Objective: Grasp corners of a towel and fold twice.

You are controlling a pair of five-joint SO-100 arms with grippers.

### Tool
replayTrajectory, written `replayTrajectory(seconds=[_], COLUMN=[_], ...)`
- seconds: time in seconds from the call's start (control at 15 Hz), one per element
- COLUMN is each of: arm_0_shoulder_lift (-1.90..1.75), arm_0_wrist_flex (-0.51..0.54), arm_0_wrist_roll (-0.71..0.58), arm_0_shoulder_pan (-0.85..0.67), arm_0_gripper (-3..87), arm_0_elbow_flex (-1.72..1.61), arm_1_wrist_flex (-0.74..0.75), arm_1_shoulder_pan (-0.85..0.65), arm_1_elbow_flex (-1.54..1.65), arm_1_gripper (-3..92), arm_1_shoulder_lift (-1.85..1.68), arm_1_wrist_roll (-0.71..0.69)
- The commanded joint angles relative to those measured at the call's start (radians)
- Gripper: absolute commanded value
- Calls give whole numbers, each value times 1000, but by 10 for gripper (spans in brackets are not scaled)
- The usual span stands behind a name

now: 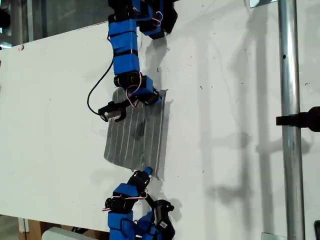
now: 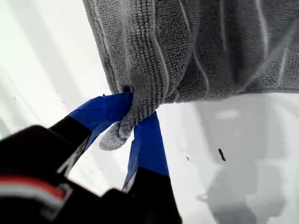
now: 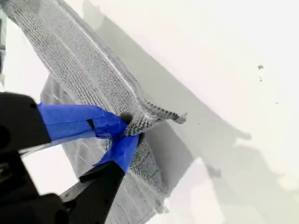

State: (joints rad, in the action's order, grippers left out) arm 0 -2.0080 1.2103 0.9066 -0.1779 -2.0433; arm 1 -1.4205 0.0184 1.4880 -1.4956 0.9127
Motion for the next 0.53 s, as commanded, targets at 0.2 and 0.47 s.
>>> replayTrajectory(seconds=[0.2, 0.47], arm_0_shoulder_lift=[98, 249], arm_0_wrist_flex=[-115, -215], arm_0_wrist_roll=[-371, -554], arm_0_shoulder_pan=[-400, -592], arm_0_gripper=[-14, -14], arm_0_elbow_flex=[146, 353], arm_1_wrist_flex=[100, 222], arm_1_shoulder_pan=[-431, -690], arm_1_elbow_flex=[78, 72], arm_1_gripper=[-2, -2], arm_1_shoulder_lift=[-83, -104], arm_1_wrist_roll=[-230, -403])
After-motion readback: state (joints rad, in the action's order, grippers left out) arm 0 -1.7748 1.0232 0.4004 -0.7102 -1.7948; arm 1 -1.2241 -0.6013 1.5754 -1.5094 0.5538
